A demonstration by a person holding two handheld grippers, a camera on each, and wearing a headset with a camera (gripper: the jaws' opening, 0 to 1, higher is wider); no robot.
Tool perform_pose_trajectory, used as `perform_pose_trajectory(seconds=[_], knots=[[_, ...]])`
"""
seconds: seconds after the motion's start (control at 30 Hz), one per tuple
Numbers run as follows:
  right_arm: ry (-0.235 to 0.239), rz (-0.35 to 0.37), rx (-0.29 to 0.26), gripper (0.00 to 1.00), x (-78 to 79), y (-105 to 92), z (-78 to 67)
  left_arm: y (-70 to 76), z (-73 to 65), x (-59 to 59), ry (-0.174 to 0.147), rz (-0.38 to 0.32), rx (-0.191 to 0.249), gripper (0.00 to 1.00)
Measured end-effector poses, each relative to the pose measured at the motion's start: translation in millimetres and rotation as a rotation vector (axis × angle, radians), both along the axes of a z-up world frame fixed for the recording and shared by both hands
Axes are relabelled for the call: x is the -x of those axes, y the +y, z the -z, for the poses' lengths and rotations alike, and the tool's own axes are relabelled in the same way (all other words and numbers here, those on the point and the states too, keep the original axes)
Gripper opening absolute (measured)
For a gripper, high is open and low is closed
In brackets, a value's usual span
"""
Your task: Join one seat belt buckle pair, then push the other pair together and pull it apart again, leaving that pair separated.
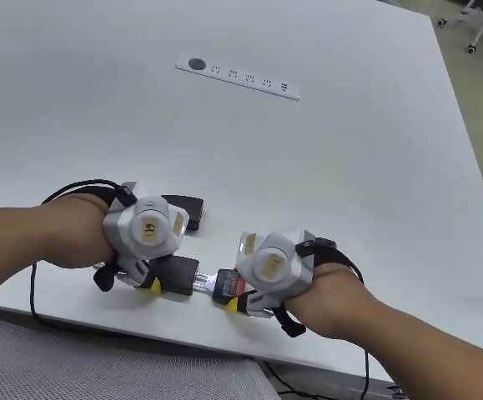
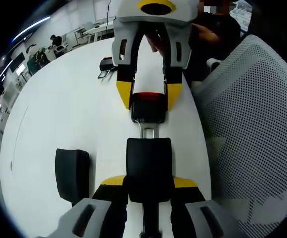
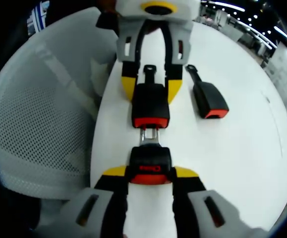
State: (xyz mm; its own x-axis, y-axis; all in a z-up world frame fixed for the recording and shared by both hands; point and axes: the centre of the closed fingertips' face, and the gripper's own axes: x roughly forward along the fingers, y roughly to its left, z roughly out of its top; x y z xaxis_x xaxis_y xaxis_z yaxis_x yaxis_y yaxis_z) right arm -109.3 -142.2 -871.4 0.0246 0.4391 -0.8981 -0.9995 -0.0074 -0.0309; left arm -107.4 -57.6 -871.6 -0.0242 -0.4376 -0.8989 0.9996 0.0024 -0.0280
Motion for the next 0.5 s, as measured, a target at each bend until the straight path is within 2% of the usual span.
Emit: perform_pose_trajectory(seconds=[0.3, 0.5], knots=[[0.005, 0.019, -0.005, 0.31, -1.3, 3.2, 1.2, -1.4, -1.0, -0.1, -0.004, 0.01, 0.005, 0.33], [0.006, 0.006, 0.017, 0.31, -2.7, 8.6, 0.1, 0.5, 1.0, -1.1, -0.005, 0.021, 0.008, 0.32]])
